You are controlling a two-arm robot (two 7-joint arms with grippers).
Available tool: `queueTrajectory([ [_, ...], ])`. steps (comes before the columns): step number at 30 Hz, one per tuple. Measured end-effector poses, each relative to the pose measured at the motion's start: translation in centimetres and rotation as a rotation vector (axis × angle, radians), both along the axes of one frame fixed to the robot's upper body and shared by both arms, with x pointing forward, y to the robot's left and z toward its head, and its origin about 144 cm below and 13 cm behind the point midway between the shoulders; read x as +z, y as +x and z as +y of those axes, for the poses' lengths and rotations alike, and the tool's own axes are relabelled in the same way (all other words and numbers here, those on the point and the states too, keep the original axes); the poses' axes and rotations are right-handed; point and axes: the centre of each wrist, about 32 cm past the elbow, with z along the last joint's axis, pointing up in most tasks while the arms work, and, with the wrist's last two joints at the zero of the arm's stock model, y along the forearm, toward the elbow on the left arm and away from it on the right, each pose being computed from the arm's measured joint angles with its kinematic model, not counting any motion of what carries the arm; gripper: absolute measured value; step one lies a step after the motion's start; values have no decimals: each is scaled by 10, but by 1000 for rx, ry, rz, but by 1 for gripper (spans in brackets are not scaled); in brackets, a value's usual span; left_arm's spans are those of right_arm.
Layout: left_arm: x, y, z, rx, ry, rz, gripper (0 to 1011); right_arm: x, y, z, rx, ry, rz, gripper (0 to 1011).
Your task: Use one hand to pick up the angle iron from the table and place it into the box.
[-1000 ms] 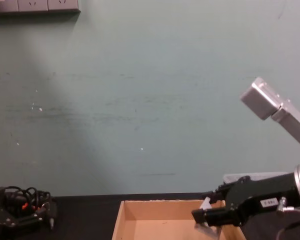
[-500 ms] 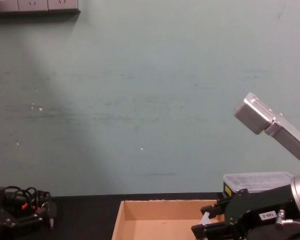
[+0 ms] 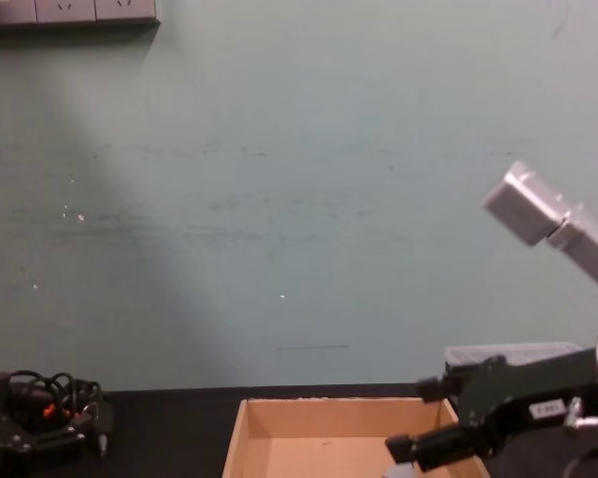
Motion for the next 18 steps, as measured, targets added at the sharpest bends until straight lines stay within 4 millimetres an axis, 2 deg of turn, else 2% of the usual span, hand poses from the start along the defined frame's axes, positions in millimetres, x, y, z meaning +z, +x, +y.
queueTrajectory([
  [3,0,0,0,0,0,0,1000,7,-5,-3,-1,15,-21,1002],
  [8,0,0,0,0,0,0,1000,20,-20,-13,2,43,-52,1003],
  [11,0,0,0,0,0,0,1000,29,-37,-23,19,64,-60,1003],
  [18,0,0,0,0,0,0,1000,37,-65,-34,54,66,-49,1003],
])
